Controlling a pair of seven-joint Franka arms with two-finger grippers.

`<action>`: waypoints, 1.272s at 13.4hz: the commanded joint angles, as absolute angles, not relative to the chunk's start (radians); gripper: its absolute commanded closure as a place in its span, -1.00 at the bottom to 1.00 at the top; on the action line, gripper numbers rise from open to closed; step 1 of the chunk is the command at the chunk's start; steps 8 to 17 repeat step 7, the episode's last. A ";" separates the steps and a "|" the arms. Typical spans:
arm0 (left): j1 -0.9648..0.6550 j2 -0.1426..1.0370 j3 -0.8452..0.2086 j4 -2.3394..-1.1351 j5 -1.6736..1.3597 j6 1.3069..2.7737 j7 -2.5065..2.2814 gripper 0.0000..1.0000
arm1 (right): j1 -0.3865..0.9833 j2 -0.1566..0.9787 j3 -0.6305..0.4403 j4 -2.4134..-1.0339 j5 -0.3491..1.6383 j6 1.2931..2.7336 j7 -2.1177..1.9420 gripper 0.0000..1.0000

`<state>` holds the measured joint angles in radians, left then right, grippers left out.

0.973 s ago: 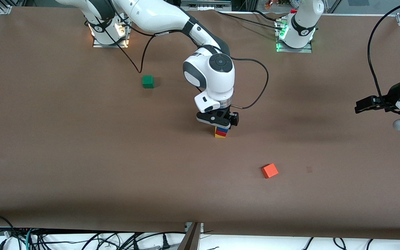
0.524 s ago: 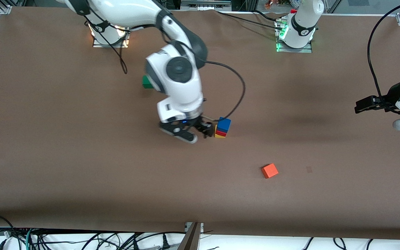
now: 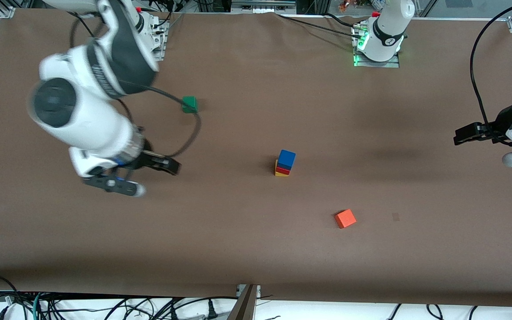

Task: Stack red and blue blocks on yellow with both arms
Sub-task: 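Open the right gripper and draw it back from the stack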

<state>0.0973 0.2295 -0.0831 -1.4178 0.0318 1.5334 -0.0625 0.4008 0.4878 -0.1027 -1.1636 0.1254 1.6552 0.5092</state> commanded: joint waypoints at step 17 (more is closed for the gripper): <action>0.095 0.215 -0.080 -1.428 0.017 1.542 -0.055 -1.00 | 0.239 -0.012 -0.058 -1.714 0.029 1.703 0.155 -1.00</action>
